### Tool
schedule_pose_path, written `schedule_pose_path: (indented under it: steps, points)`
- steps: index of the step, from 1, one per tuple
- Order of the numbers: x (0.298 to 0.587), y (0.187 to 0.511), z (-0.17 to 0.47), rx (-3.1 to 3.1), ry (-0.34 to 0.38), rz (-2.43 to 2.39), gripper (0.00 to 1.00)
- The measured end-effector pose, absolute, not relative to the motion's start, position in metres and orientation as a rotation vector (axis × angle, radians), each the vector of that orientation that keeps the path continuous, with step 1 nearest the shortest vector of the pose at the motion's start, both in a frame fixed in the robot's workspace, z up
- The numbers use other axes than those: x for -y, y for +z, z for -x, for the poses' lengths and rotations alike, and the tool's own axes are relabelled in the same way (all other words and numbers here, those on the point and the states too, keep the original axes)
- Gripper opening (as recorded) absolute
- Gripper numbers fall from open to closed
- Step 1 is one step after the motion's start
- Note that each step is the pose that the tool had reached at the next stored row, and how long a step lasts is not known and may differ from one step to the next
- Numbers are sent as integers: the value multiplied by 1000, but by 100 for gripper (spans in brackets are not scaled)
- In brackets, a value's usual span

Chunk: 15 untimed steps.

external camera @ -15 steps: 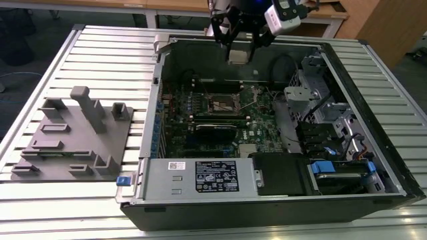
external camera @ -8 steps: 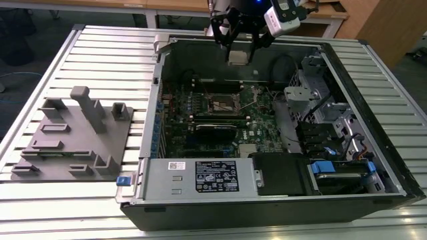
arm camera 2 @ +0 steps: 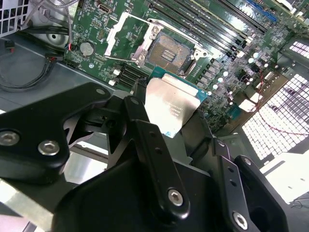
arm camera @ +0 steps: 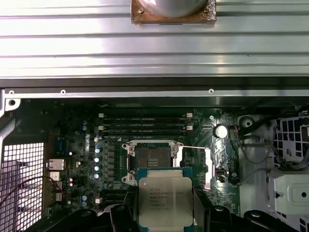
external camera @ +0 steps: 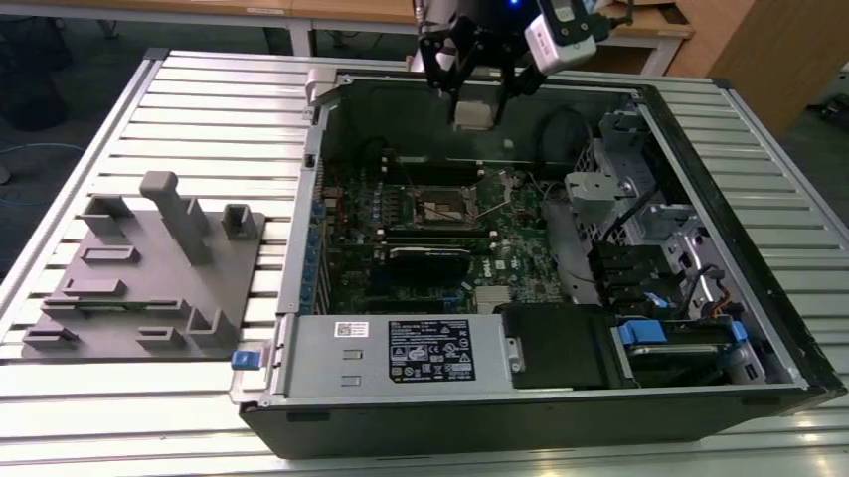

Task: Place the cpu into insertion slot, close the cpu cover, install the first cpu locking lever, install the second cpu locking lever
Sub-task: 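Place the cpu into insertion slot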

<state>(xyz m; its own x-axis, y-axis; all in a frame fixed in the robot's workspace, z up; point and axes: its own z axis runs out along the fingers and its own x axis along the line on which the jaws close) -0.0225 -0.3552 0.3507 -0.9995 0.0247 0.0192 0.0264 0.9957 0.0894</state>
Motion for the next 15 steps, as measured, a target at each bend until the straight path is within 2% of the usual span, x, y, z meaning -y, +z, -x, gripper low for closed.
schedule_pose_path:
  steps: [15]
  points:
    - [355,348,23,3120,-140,40,54]
